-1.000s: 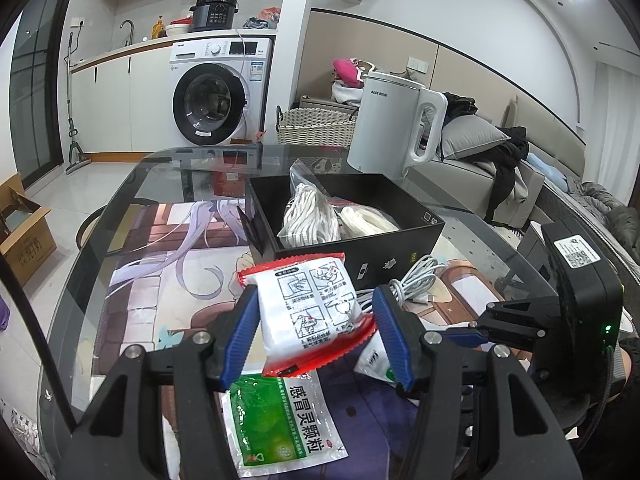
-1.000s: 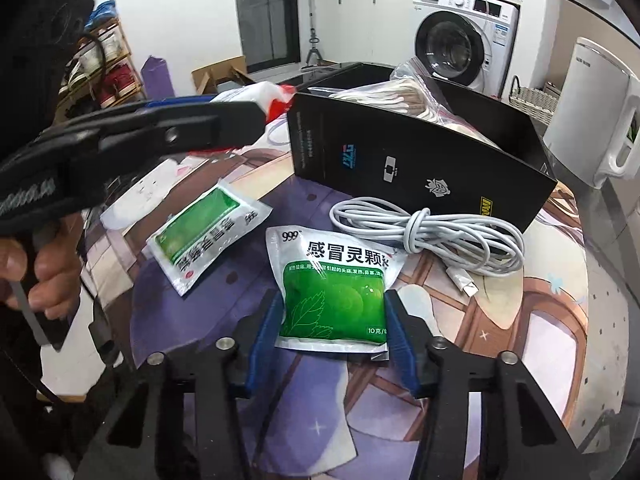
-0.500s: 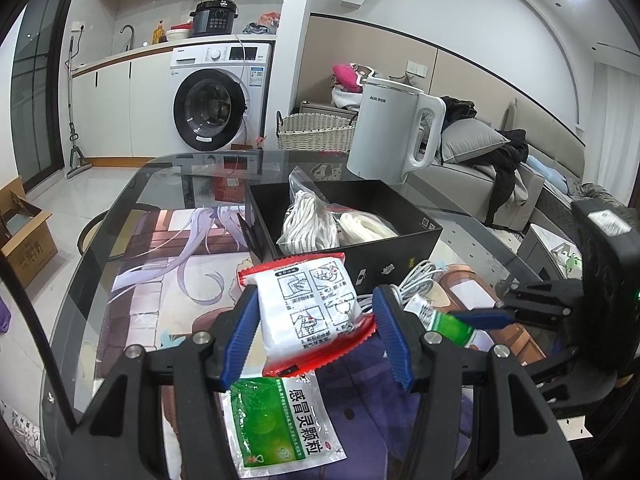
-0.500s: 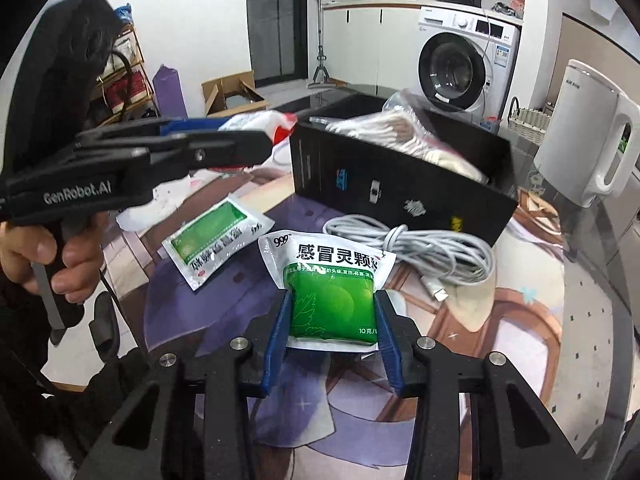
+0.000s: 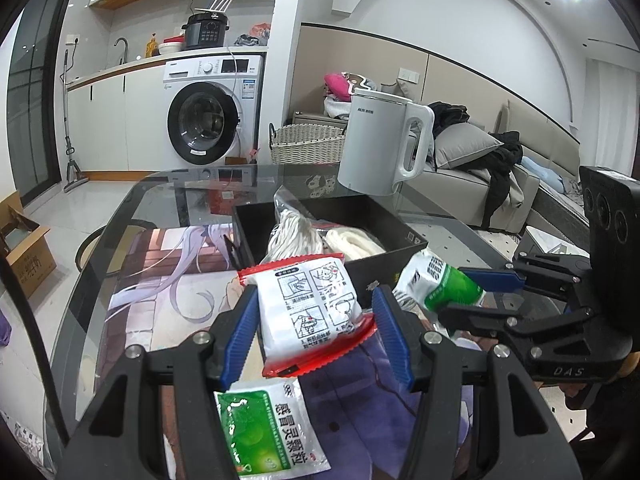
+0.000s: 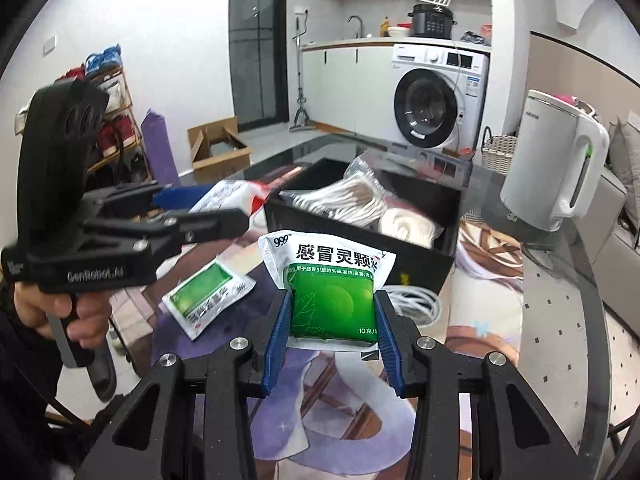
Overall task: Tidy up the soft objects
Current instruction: 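Lift both sachets and carry them over the black box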
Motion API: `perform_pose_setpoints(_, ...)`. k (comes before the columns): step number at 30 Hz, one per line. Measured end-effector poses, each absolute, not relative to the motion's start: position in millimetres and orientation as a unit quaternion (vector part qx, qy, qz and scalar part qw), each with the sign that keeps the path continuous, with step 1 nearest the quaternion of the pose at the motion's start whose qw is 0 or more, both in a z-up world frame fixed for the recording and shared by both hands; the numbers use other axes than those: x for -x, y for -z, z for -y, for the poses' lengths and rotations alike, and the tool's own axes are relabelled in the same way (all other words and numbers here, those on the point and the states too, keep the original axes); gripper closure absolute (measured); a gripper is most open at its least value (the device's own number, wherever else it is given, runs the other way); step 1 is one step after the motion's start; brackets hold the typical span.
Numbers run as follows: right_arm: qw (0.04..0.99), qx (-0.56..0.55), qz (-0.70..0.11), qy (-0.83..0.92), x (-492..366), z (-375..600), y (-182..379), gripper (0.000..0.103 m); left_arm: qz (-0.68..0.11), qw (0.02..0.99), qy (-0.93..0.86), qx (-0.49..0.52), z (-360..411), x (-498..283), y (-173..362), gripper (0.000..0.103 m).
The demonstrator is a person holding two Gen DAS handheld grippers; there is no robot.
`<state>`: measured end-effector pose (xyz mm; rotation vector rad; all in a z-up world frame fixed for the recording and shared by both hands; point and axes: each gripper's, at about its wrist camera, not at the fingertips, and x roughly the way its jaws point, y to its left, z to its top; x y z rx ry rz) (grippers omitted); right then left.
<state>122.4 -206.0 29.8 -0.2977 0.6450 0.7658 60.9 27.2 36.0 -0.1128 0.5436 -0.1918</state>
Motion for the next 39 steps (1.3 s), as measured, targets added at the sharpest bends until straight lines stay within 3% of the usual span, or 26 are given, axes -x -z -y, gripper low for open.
perform_pose_setpoints(20,0.897,0.081,-0.276,-0.335,-177.8,203.6,-51.7,0.062,-0.254,0.962,0.094,0.043,-11.7,-117.8,-54.8,0.046)
perform_pose_setpoints(39,0.883,0.110,-0.317,-0.327,-236.5,178.3,-29.9,0.062,-0.286,0.955,0.074,0.018,-12.1,-162.0,-31.2,0.046)
